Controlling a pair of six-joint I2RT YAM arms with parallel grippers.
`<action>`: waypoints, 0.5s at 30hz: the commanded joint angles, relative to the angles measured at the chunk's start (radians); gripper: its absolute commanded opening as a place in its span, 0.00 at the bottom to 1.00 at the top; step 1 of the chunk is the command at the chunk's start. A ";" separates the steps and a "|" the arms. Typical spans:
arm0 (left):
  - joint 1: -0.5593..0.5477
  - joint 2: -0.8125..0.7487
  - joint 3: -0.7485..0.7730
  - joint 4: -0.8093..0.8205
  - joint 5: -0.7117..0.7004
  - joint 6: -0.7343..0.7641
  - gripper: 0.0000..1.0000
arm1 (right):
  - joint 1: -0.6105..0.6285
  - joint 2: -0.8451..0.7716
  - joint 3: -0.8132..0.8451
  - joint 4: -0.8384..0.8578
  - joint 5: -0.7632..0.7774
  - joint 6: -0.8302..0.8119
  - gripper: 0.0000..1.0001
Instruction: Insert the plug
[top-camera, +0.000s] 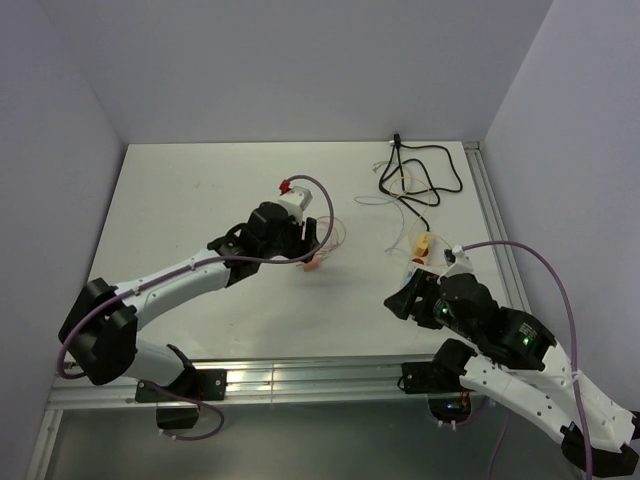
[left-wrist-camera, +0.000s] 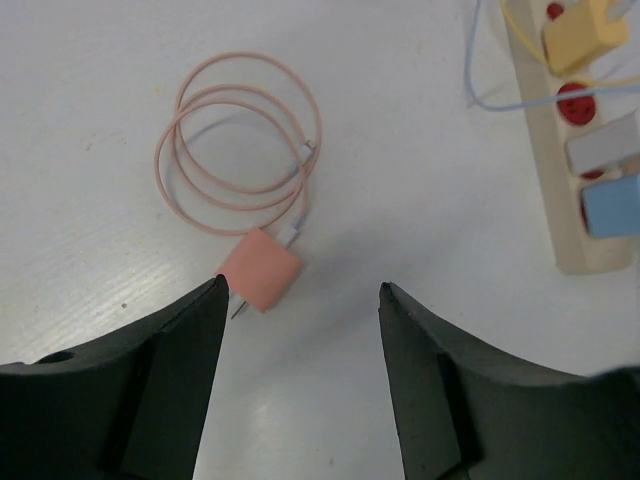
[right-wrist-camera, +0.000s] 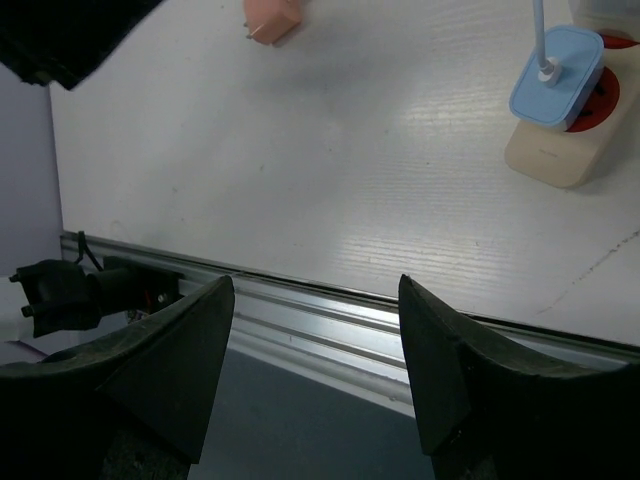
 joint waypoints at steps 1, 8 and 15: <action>-0.002 0.050 0.031 0.015 0.072 0.195 0.68 | 0.008 -0.023 0.068 -0.016 0.026 -0.003 0.73; -0.008 0.225 0.114 -0.036 0.072 0.431 0.67 | 0.007 -0.039 0.074 -0.037 0.025 -0.009 0.73; -0.008 0.337 0.150 -0.018 0.054 0.482 0.67 | 0.007 -0.075 0.066 -0.077 0.028 -0.006 0.73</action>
